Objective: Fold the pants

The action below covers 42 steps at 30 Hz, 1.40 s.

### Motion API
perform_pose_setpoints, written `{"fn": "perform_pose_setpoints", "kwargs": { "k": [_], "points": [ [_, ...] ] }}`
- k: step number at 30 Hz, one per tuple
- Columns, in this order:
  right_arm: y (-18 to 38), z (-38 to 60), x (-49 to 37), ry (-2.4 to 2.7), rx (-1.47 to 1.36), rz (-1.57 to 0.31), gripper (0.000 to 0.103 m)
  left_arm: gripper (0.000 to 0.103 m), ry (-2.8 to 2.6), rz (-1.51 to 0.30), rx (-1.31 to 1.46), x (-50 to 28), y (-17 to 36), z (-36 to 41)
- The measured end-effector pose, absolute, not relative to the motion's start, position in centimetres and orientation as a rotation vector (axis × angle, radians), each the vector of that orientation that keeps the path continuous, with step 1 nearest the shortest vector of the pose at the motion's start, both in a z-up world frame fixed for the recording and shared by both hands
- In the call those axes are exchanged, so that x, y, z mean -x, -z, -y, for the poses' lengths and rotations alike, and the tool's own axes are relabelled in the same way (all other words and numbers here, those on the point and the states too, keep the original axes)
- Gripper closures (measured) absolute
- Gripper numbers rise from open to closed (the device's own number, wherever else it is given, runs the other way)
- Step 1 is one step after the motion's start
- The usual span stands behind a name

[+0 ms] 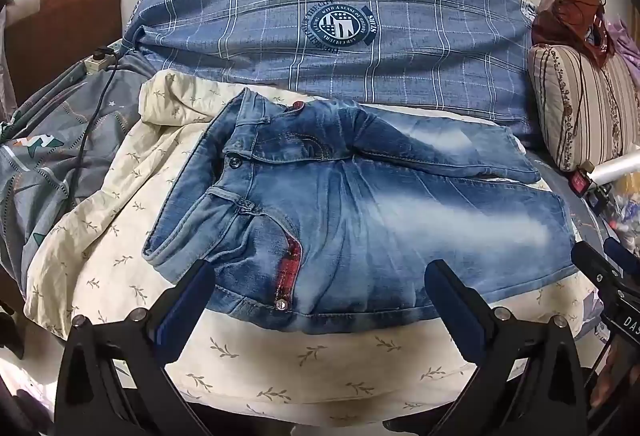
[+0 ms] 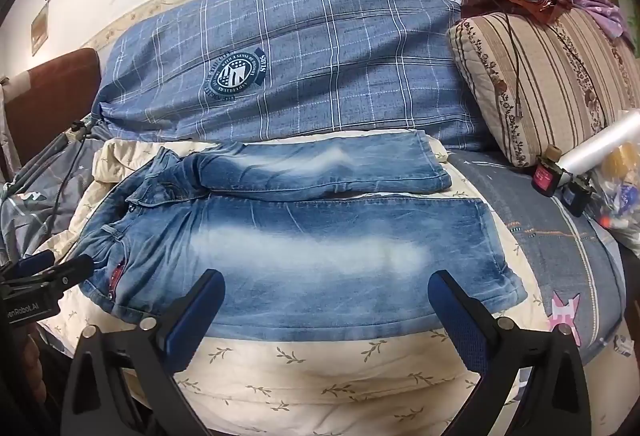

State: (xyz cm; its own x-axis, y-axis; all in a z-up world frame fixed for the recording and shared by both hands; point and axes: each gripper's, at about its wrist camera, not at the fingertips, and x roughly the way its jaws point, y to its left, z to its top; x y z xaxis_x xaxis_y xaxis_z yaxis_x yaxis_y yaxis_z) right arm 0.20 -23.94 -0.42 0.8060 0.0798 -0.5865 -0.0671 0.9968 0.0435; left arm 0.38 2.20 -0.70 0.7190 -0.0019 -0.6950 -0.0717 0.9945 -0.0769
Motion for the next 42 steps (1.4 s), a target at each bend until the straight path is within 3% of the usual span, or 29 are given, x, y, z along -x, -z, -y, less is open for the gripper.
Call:
{"fn": "perform_pose_setpoints", "kwargs": {
  "k": [42],
  "points": [
    [0.76, 23.7, -0.27, -0.089, -0.026, -0.654, 0.0, 0.0, -0.045, -0.79, 0.126, -0.5, 1.31, -2.78]
  ]
}}
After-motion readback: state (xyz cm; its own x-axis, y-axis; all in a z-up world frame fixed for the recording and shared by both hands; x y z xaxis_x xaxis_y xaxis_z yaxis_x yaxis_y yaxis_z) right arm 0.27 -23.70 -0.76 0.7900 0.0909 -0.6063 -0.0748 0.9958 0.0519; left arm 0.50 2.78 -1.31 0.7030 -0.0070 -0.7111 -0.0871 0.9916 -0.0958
